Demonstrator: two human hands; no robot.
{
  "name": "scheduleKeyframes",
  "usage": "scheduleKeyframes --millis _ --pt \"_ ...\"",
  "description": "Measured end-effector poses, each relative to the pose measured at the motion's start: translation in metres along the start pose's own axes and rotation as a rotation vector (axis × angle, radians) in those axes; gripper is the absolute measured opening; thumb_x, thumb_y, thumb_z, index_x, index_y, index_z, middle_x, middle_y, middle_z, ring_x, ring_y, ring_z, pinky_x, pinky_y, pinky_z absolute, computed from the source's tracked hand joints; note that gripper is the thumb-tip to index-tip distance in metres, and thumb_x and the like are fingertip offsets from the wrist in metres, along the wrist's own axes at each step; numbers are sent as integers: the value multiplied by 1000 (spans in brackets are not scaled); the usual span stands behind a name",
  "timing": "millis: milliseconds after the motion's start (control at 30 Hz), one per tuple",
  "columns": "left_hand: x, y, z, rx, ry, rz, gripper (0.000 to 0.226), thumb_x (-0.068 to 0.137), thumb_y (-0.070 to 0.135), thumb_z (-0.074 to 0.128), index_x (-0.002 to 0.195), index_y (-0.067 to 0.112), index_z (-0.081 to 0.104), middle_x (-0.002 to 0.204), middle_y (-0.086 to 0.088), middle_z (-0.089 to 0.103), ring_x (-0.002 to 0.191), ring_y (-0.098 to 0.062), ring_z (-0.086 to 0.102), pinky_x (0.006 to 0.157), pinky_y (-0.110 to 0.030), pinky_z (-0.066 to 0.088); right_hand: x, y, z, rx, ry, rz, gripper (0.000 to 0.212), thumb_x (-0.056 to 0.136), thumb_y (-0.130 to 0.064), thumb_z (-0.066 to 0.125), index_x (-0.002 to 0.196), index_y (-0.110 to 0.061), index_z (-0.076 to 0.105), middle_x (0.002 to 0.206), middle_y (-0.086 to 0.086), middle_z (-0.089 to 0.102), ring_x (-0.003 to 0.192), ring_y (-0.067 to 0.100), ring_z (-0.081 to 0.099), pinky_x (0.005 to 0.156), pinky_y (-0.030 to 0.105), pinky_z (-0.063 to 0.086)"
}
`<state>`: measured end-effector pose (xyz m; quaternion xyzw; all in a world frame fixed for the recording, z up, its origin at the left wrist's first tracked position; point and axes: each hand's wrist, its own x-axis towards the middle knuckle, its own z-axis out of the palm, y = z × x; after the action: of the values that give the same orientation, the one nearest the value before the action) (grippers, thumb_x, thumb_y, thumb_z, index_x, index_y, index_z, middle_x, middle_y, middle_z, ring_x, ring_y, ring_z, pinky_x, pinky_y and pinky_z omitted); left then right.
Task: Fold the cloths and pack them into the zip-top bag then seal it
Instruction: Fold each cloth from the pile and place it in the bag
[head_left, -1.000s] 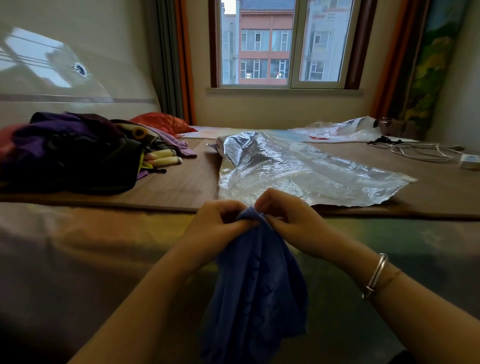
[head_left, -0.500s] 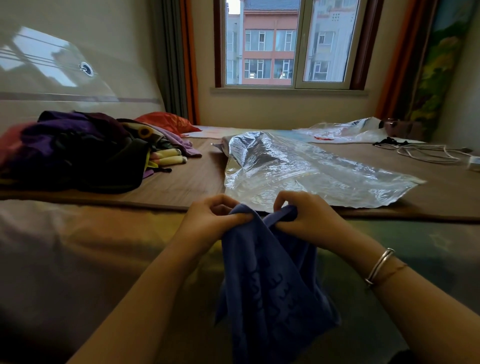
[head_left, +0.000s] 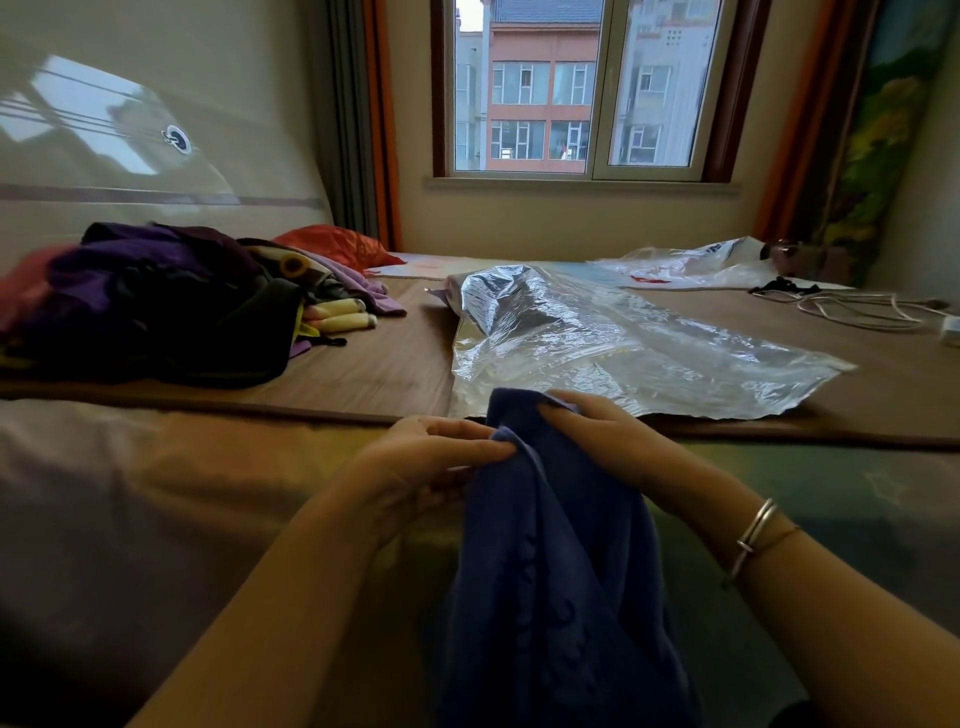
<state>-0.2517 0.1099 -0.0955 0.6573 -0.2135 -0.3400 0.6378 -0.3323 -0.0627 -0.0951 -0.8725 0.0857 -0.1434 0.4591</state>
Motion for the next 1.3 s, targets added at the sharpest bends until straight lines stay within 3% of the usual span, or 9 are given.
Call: scheduleKeyframes --millis 100,200,367,467,667,800,1000,1100,1300 --pt "-1 2 -4 -43 3 27 25 63 13 77 86 10 72 87 -6 75 85 -19 70 74 -29 57 -4 -4 1 85 -26 -70 23 97 -5 43 96 -13 64 88 0 64 77 8 58 66 21 47" --pt "-1 1 -2 -60 42 73 15 73 8 75 87 10 68 80 -4 74 73 -14 71 62 -24 57 -9 -5 3 181 -98 -10 22 98 -8 44 92 -16 64 76 -4 62 64 5 57 54 20 42" --pt "0 0 2 -112 98 157 16 75 2 73 89 4 67 82 -10 72 70 -15 72 59 -22 58 -11 2 3 217 -212 -12 20 93 -26 58 106 -11 58 86 14 65 67 16 52 52 23 36" --pt "0 -2 5 -100 82 162 21 74 2 74 93 1 67 85 -10 74 74 -16 72 61 -22 58 -9 5 6 230 -141 -72 12 94 -23 57 95 -12 56 80 14 61 58 10 46 49 20 34" --pt "4 -1 6 -60 77 180 16 73 2 76 87 4 68 83 -5 74 76 -13 72 63 -21 57 -4 7 11 205 11 -273 5 91 -8 60 90 -4 60 86 13 66 80 19 63 65 27 52" --pt "9 -3 5 -27 94 244 13 67 3 78 76 8 70 98 -6 73 93 -18 70 82 -28 56 -8 4 14 319 29 -312 4 90 0 57 91 -1 61 88 16 67 80 15 66 69 23 55" --pt "7 -6 12 64 183 355 12 70 -2 77 78 2 69 71 -2 71 64 -2 68 59 -11 51 -10 2 12 356 77 -303 5 87 0 62 85 -4 64 87 17 68 83 18 66 77 27 54" --pt "9 -9 14 129 263 429 13 68 -3 79 76 -1 69 71 -7 69 59 -2 65 57 -11 51 -10 3 8 349 18 -230 5 87 -7 66 88 -3 64 86 14 69 83 17 67 79 28 54" --pt "10 -8 16 191 334 499 17 64 5 84 66 4 67 61 -2 66 56 -3 62 57 -16 54 -13 2 5 130 -95 -183 22 86 3 63 104 -8 58 99 15 65 90 19 64 80 28 53"
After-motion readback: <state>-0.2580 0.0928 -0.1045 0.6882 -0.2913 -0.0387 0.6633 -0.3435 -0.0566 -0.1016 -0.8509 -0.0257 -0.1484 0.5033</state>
